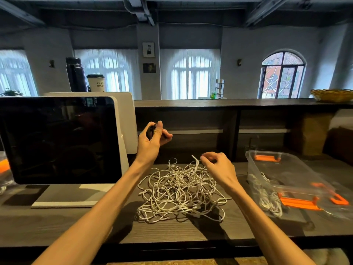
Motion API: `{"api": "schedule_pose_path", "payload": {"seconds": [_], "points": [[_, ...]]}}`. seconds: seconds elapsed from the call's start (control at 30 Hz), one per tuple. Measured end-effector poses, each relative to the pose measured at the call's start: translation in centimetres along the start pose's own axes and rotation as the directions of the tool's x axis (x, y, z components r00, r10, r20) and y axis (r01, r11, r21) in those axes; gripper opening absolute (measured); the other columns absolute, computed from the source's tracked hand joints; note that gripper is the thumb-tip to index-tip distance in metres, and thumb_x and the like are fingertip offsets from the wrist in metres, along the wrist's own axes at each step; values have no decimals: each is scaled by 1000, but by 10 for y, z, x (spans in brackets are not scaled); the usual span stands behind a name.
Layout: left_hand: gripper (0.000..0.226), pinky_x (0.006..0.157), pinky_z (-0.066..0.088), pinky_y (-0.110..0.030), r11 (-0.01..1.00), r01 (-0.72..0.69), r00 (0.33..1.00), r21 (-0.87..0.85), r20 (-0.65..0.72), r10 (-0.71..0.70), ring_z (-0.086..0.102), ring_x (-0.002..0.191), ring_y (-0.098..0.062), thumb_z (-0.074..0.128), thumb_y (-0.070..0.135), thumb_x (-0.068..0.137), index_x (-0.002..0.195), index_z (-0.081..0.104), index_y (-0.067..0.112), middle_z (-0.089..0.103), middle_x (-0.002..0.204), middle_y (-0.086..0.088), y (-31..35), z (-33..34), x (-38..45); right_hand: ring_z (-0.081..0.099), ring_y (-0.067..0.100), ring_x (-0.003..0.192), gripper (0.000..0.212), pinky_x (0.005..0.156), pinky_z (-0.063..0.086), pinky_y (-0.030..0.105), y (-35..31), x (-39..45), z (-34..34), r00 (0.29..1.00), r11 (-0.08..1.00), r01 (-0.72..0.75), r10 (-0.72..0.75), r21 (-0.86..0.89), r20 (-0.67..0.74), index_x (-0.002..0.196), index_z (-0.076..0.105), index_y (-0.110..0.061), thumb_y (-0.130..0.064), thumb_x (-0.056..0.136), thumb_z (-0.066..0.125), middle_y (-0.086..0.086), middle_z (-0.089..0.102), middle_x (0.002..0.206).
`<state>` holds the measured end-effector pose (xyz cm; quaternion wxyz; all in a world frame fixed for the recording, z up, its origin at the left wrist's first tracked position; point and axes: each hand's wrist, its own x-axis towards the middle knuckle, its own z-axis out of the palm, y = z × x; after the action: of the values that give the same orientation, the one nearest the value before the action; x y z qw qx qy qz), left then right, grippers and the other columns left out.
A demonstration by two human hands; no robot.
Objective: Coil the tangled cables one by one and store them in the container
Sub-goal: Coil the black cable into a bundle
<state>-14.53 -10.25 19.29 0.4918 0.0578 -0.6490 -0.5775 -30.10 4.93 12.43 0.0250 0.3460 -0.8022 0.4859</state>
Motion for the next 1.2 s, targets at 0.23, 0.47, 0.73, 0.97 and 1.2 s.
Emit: {"api": "schedule_pose_path", "payload": {"seconds": [0.23, 0.47, 0.73, 0.97, 1.2], "points": [[25, 76, 60, -33, 990, 98, 991, -100, 102, -88, 71, 82, -21, 50, 30, 104, 90, 58, 11, 69, 80, -9, 34, 13, -8, 62, 0, 110, 12, 98, 52, 27, -80, -21, -17, 916, 864, 388, -401, 322, -30, 110, 69, -41, -39, 102, 60, -17, 65, 113], [41, 52, 46, -27, 979, 164, 980, -120, 136, -148, 51, 52, -12, 63, 50, 91, 86, 58, 9, 52, 64, -5, 75, 23, -18, 71, 8, 80, 41, 76, 60, 27, -140, -38, -36, 901, 833, 420, -429, 359, -58, 129, 55, -22, -49, 99, 61, -3, 70, 88], [40, 44, 42, -14, 891, 336, 925, -304, 282, -253, 51, 52, -6, 47, 51, 100, 88, 52, 13, 54, 65, 2, 102, 19, -38, 60, -5, 60, 25, 57, 44, 10, -158, -59, -43, 759, 756, 640, -593, 140, -269, 122, 68, -8, -21, 101, 64, -16, 61, 69], [41, 65, 54, -25, 930, 323, 906, -177, 342, -249, 59, 64, -13, 56, 51, 93, 79, 53, 12, 57, 65, -2, 113, 24, -54, 62, 15, 53, 14, 52, 53, 38, -158, -70, -43, 618, 686, 700, -721, -197, -314, 93, 73, -12, -20, 99, 63, 1, 71, 69], [31, 54, 49, -19, 908, 354, 916, -225, 277, -289, 55, 58, -9, 53, 42, 100, 93, 54, 12, 55, 68, -1, 112, 24, -54, 63, 17, 58, 26, 57, 54, 42, -158, -78, -51, 696, 717, 668, -697, -198, -173, 115, 72, -20, -26, 104, 50, -2, 71, 72]]}}
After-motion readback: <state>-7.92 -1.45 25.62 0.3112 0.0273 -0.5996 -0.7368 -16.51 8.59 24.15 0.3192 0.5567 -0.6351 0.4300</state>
